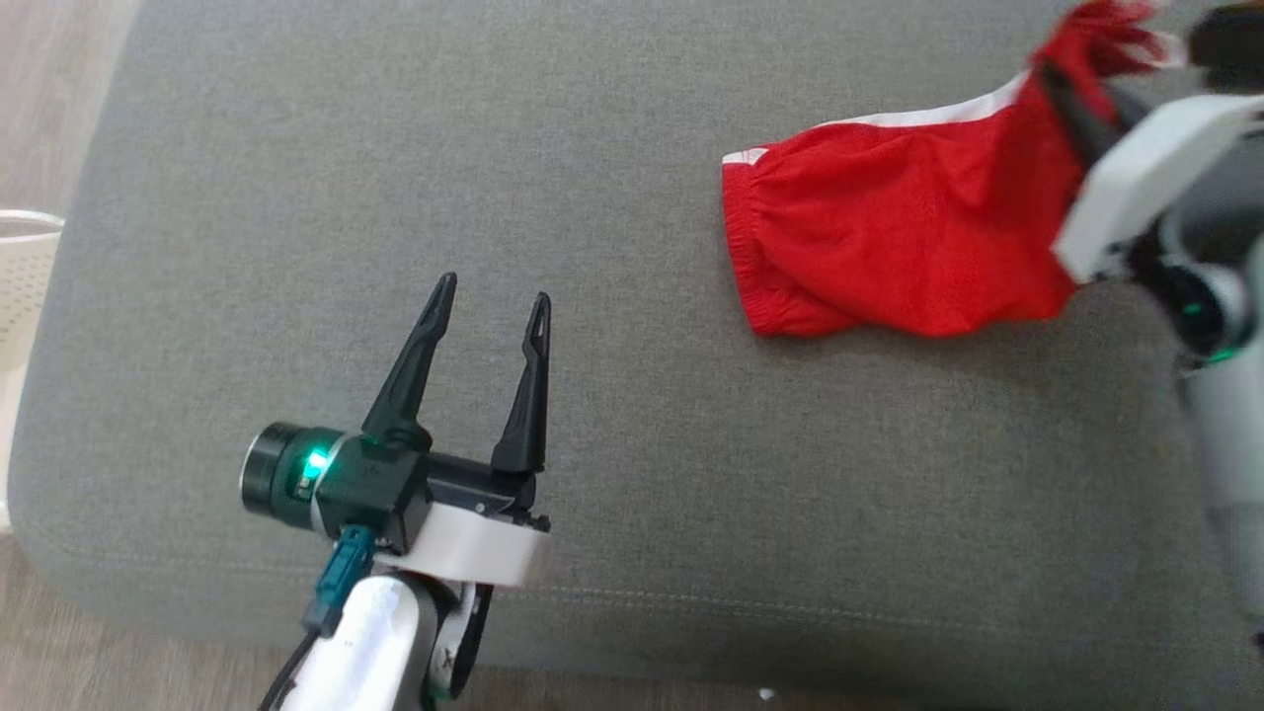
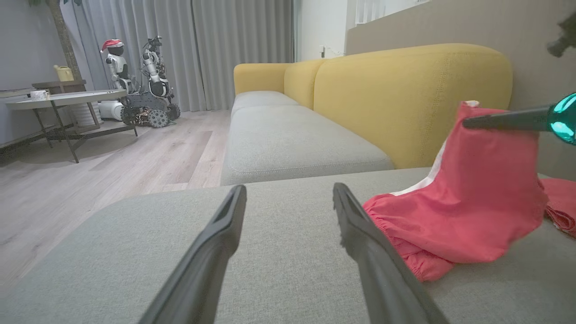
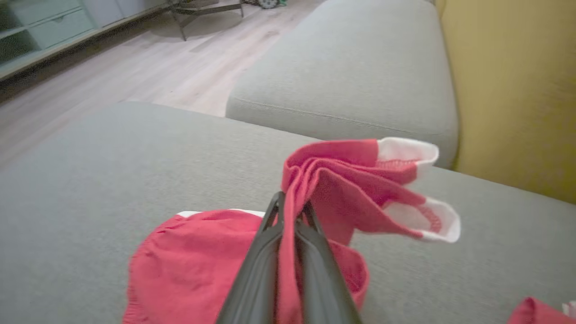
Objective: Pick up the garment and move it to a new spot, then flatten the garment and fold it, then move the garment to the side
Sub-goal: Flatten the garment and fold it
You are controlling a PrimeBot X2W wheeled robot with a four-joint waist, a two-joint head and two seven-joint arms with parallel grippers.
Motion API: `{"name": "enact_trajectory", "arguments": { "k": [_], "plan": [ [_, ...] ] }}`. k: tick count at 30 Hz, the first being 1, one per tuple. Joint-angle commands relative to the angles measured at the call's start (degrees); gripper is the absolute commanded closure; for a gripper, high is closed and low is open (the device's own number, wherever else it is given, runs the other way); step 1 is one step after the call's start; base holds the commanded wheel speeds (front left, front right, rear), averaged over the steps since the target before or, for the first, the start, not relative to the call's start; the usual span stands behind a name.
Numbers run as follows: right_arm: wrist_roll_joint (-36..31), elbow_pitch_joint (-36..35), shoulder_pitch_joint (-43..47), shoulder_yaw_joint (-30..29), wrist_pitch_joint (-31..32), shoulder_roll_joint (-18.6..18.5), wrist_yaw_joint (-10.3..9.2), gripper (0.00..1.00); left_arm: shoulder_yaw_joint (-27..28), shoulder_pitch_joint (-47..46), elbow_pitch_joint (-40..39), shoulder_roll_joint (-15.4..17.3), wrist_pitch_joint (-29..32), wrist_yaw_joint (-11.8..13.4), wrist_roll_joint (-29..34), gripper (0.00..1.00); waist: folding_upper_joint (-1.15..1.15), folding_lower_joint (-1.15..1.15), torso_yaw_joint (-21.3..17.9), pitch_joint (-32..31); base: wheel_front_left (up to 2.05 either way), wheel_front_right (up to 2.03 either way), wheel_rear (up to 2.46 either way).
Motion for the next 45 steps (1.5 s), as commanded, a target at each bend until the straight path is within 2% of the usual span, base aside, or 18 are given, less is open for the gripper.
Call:
{"name": "enact_trajectory", "arguments": {
  "k": [1, 7, 15, 16, 17, 18, 24, 31, 32, 36, 40, 45],
  "plan": [
    [-0.3, -3.1, -1.9, 1.9, 0.4, 1.2, 0.2, 1.0, 1.7, -0.7, -1.6, 0.1, -0.3, -0.2, 0.7, 0.0, 0.0, 0.0, 0.4, -0.5, 0.0, 0.0, 0.0],
    [0.2, -3.9, -1.8, 8.3, 2.3, 5.8, 0.2, 1.0, 0.9, -0.4, -1.3, 0.1, -0.3, -0.3, 0.1, 0.0, 0.0, 0.0, 2.0, -1.2, 0.0, 0.0, 0.0],
    [1.3, 3.6, -2.4, 13.1, 3.1, 10.5, 0.2, 1.0, -0.2, -0.8, -1.2, 0.1, -0.3, -0.1, -1.0, 0.0, 0.0, 0.0, 4.6, -0.9, 0.0, 0.0, 0.0],
    [1.4, 4.2, -2.5, 13.7, 2.5, 10.9, 0.2, 0.89, -0.2, -0.8, -1.2, 0.1, -0.3, 0.0, -1.1, 0.0, 0.0, 0.0, 4.9, -0.8, 0.0, 0.0, 0.0],
    [1.6, 4.7, -2.5, 14.3, 1.7, 11.3, 0.2, 0.36, -0.3, -0.8, -1.2, 0.1, -0.3, 0.0, -1.2, 0.0, 0.0, 0.0, 5.0, -0.8, 0.0, 0.0, 0.0],
    [1.9, 5.1, -2.5, 14.7, 0.7, 11.7, 0.2, 0.0, -0.3, -0.8, -1.3, 0.1, -0.3, 0.1, -1.3, 0.0, 0.0, 0.0, 5.1, -0.8, 0.0, 0.0, 0.0],
    [2.8, 4.6, -1.9, 13.0, -8.0, 12.0, 0.2, 0.0, -0.5, -0.5, -1.1, 0.1, -0.3, 0.6, -1.7, 0.0, 0.0, 0.0, 4.9, -1.6, 0.0, 0.0, 0.0],
    [-0.9, -1.2, 3.6, 3.9, -22.2, 7.9, 0.2, 0.0, 1.1, 1.0, -1.5, 0.1, -0.3, 1.2, -1.7, 0.0, 0.0, 0.0, 2.4, -3.9, 0.0, 0.0, 0.0],
    [-1.7, -2.6, 6.1, 1.4, -25.9, 7.4, 0.2, 0.0, 2.2, 1.6, -1.9, 0.1, -0.3, 1.4, -1.9, 0.0, 0.0, 0.0, 1.3, -4.5, 0.0, 0.0, 0.0],
    [-3.3, -5.0, 11.9, -0.3, -34.4, 6.9, 0.2, 0.0, 4.5, 3.3, -2.4, 0.1, -0.3, 1.6, -2.0, 0.0, 0.0, 0.0, -0.3, -6.4, 0.0, 0.0, 0.0],
    [-5.1, -5.6, 18.2, -1.9, -41.0, 8.7, 0.2, 0.0, 6.3, 5.1, -3.1, 0.4, -0.3, 2.0, -1.3, 0.0, 0.0, 0.0, -1.4, -8.6, 0.0, 0.0, 0.0],
    [-9.0, -9.0, 25.9, -5.9, -42.7, 12.9, 0.2, 0.0, 8.1, 8.7, -4.0, 0.6, -0.3, 2.4, -0.6, 0.0, 0.0, 0.0, -1.9, -12.1, 0.0, 0.0, 0.0]
  ]
}}
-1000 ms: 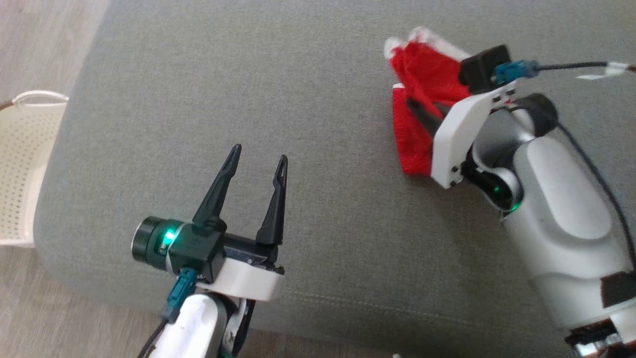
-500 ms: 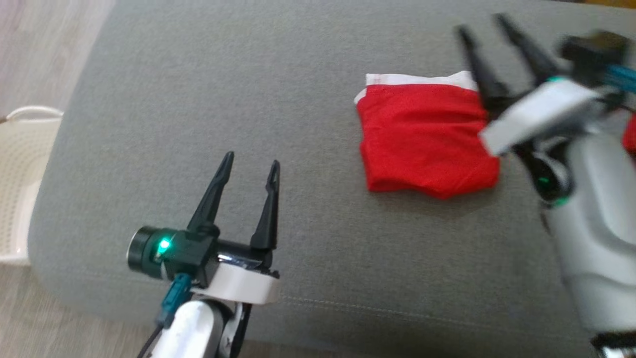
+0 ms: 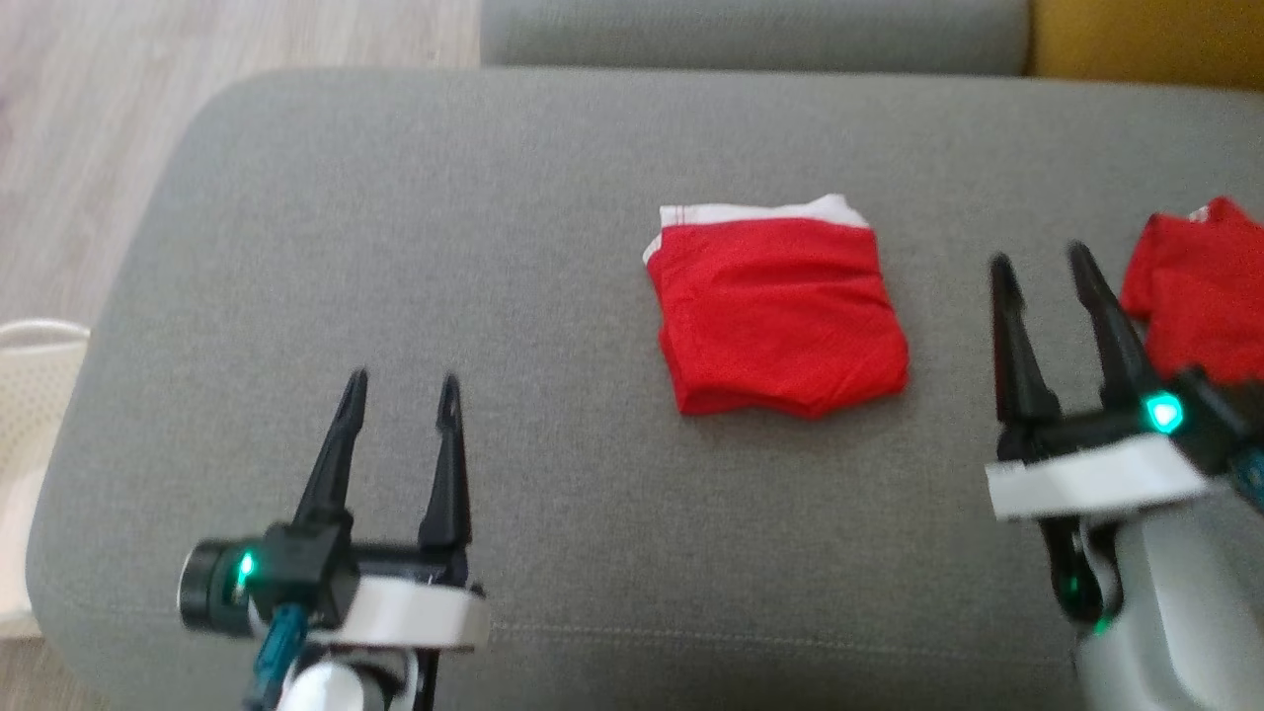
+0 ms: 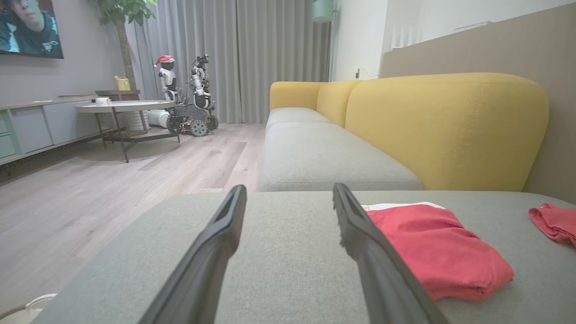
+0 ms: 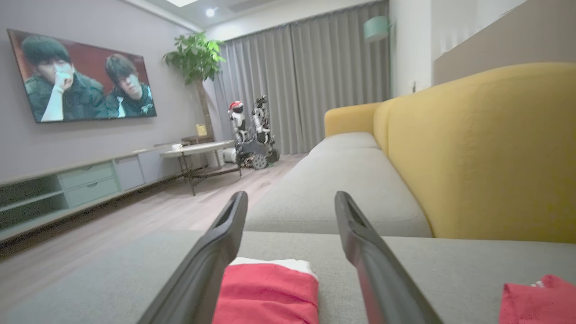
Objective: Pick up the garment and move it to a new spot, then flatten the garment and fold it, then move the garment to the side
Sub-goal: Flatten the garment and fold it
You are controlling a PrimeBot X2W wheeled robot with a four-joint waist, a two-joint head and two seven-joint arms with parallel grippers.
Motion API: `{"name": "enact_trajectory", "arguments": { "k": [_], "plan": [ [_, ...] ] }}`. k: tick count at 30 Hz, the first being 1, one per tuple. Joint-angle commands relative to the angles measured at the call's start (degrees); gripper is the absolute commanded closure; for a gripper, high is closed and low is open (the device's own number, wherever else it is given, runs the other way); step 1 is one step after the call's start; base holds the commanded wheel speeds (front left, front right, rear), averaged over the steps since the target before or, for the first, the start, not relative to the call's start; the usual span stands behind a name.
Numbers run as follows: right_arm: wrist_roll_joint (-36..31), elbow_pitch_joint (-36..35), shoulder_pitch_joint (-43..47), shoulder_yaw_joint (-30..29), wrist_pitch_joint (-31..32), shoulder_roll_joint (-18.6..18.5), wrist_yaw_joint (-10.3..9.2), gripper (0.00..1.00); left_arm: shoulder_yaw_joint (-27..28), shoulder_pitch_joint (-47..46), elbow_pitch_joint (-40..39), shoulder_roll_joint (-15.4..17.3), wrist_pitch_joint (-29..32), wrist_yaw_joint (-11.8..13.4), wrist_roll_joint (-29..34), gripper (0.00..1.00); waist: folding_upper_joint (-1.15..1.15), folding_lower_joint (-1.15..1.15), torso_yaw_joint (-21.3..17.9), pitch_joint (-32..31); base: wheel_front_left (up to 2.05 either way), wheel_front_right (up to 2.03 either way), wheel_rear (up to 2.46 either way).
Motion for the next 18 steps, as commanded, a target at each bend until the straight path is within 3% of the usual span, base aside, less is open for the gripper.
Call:
{"name": "enact_trajectory", "arguments": {
  "k": [1, 9, 18],
  "plan": [
    [-1.4, -4.6, 1.7, -0.8, -0.6, 1.9, 0.2, 0.0, 2.5, -0.2, -2.4, 0.3, -0.3, 0.2, 0.5, 0.0, 0.0, 0.0, -0.5, -2.1, 0.0, 0.0, 0.0],
    [-5.9, -6.0, 14.0, -1.4, -0.7, 5.8, 0.2, 0.0, 2.5, 3.4, -2.2, 0.9, -0.3, -2.7, 1.2, 0.0, 0.0, 0.0, 0.2, -5.4, 0.0, 0.0, 0.0],
    [-7.4, -5.6, 16.3, -0.8, -0.7, 7.2, 0.2, 0.0, 3.5, 5.0, 1.4, 0.6, -0.3, -4.2, 1.1, 0.0, 0.0, 0.0, -0.2, -6.9, 0.0, 0.0, 0.0]
  ]
}}
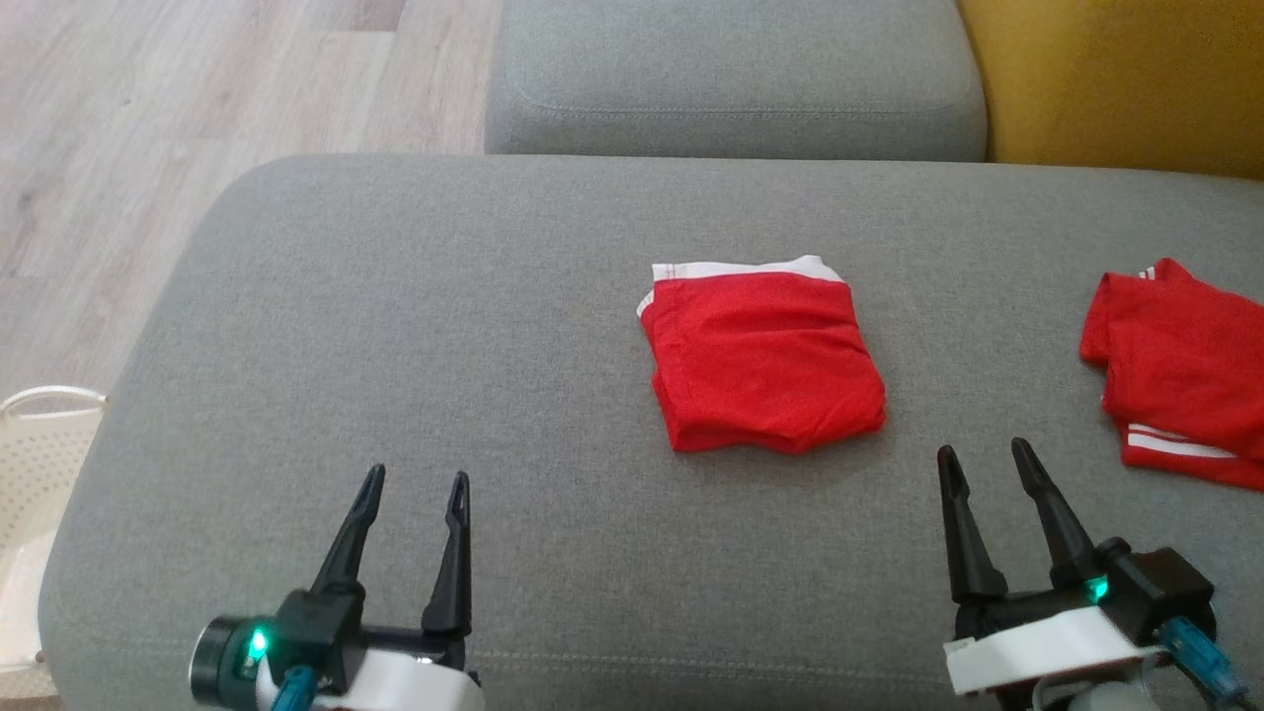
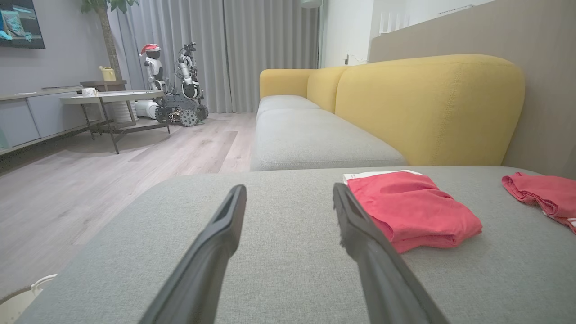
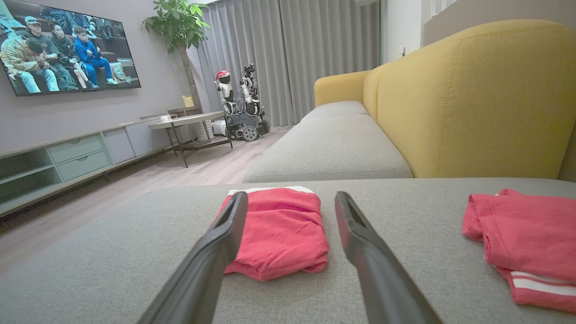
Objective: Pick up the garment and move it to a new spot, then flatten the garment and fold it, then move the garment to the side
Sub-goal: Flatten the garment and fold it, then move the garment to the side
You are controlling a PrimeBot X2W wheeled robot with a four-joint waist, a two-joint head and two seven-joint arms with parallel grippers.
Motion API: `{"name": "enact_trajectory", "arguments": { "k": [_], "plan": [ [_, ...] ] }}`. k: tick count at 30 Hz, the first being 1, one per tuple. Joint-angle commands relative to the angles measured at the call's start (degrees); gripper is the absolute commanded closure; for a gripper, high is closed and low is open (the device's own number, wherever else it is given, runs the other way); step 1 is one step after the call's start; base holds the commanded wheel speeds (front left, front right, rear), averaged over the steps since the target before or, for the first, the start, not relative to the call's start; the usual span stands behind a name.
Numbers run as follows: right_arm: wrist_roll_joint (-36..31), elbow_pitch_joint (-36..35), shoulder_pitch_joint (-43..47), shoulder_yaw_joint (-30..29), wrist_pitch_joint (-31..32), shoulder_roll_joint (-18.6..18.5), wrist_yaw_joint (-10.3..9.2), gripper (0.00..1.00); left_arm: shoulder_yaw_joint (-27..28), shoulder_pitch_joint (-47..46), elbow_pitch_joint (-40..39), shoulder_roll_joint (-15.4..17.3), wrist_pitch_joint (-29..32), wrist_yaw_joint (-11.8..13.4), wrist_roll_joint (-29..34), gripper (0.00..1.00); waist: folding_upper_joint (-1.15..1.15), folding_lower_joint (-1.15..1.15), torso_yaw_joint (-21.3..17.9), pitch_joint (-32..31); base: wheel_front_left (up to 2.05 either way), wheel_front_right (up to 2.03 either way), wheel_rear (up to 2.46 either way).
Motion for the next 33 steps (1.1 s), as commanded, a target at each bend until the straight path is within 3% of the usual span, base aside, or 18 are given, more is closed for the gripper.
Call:
{"name": "enact_trajectory", "arguments": {
  "k": [1, 33],
  "plan": [
    [-0.6, -1.8, -1.4, 1.4, -0.6, 0.3, 0.2, 0.0, 2.1, -2.4, -1.4, 0.0, -0.3, -0.3, 0.1, 0.0, 0.0, 0.0, -0.1, -0.1, 0.0, 0.0, 0.0],
    [-1.0, -1.4, -1.0, 1.7, -0.6, 0.8, 0.2, 0.0, 1.4, -2.5, 0.1, -0.6, -0.3, -1.5, 1.7, 0.0, 0.0, 0.0, 1.2, 0.5, 0.0, 0.0, 0.0]
  ]
}}
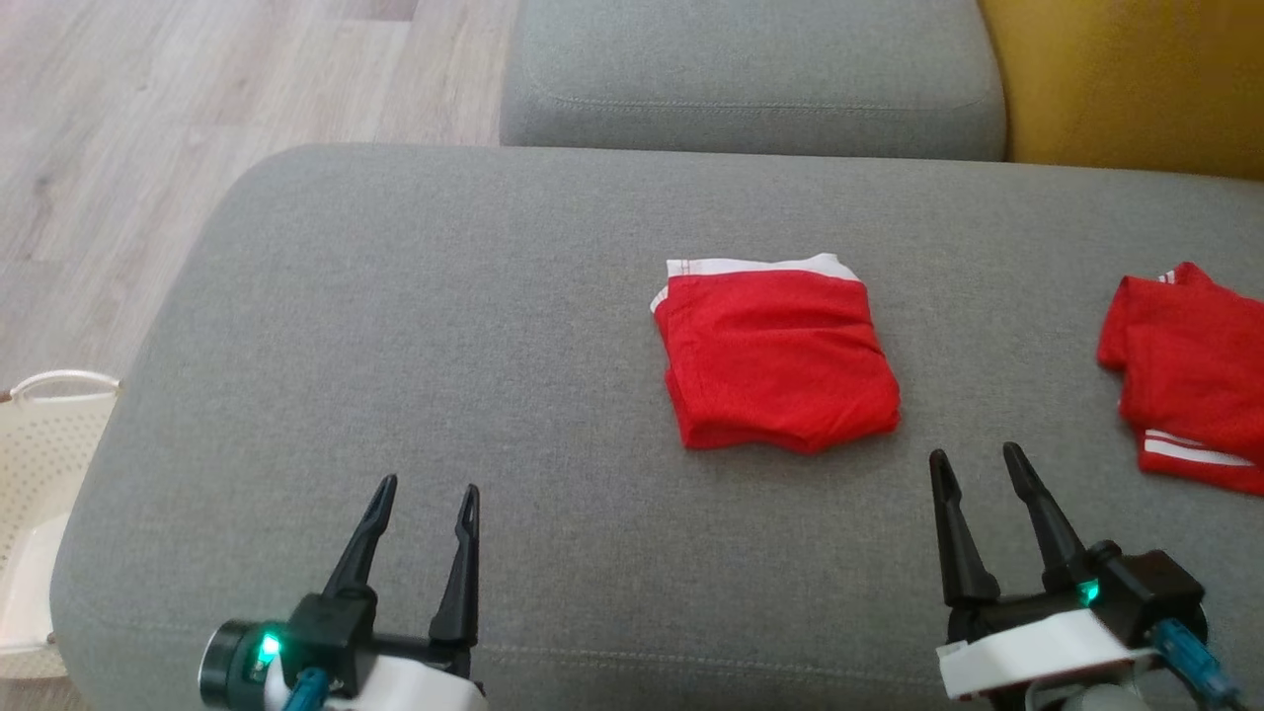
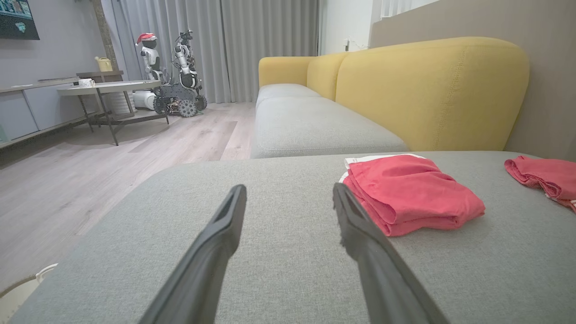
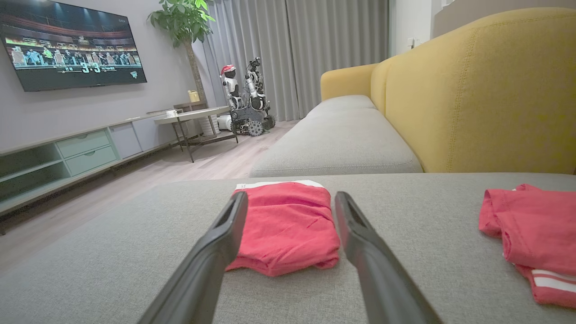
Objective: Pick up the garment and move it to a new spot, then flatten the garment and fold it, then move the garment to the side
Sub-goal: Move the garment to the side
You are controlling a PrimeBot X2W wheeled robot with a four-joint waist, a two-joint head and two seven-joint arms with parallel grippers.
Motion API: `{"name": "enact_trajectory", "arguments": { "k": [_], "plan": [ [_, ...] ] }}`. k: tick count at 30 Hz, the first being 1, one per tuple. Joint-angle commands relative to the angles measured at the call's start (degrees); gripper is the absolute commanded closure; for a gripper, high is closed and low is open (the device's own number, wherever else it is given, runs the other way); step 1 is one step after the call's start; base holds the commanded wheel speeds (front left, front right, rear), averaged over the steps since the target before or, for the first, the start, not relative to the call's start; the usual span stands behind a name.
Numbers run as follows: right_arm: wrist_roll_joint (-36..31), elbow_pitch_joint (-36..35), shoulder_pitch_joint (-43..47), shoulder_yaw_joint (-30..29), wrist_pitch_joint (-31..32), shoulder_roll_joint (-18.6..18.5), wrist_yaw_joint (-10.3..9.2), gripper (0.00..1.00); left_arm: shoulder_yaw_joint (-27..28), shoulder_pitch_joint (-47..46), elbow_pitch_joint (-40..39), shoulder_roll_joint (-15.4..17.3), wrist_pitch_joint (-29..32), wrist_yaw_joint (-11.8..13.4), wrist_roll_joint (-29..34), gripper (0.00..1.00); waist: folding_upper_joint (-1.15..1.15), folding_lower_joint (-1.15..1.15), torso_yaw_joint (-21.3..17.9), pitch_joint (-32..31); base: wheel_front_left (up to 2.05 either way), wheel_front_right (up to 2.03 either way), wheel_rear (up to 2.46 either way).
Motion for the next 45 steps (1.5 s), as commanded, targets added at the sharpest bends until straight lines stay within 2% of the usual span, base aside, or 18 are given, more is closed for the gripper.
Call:
{"name": "enact_trajectory", "arguments": {
  "k": [1, 8, 14, 21, 30, 37, 42, 45],
  "plan": [
    [-0.6, -1.9, -1.1, 1.4, -0.6, 0.2, 0.2, 0.0, 1.4, -2.5, -2.0, -0.3, -0.3, -0.4, 0.7, 0.0, 0.0, 0.0, 0.2, 0.2, 0.0, 0.0, 0.0],
    [-0.1, -1.0, -2.4, 1.5, -0.6, 0.2, 0.2, 0.0, 0.8, -3.0, -2.5, -0.4, -0.3, -0.6, 1.3, 0.0, 0.0, 0.0, 1.3, 1.2, 0.0, 0.0, 0.0],
    [1.4, 2.9, -6.7, 1.7, -0.6, -0.7, 0.2, 0.0, 0.0, -3.6, -3.0, -0.4, -0.3, -0.7, 1.5, 0.0, 0.0, 0.0, 2.1, 2.5, 0.0, 0.0, 0.0],
    [5.9, 15.9, -19.1, 3.2, 0.3, -3.9, 0.2, 0.0, -1.0, -6.0, -4.1, -0.4, -0.3, -0.8, 1.7, 0.0, 0.0, 0.0, 3.0, 6.4, 0.0, 0.0, 0.0],
    [14.3, 32.3, -38.7, 5.4, 14.2, -9.2, 0.2, 0.0, -3.0, -11.1, -5.0, -0.4, -0.3, -1.6, 1.8, 0.0, 0.0, 0.0, 4.2, 13.9, 0.0, 0.0, 0.0],
    [17.9, 39.4, -44.1, 7.0, 22.4, -11.5, 0.2, 0.0, -4.6, -13.2, -4.5, -0.5, -0.3, -1.3, 1.3, 0.0, 0.0, 0.0, 5.4, 16.1, 0.0, 0.0, 0.0],
    [21.8, 42.1, -44.9, 8.3, 25.4, -11.1, 0.2, 0.0, -4.9, -13.9, -4.4, -0.5, -0.3, -1.1, 1.1, 0.0, 0.0, 0.0, 5.8, 16.4, 0.0, 0.0, 0.0],
    [24.4, 42.0, -45.1, 10.0, 26.2, -11.0, 0.2, 1.0, -4.9, -14.3, -4.5, -0.5, -0.3, -1.0, 1.1, 0.0, 0.0, 0.0, 5.9, 16.7, 0.0, 0.0, 0.0]
  ]
}}
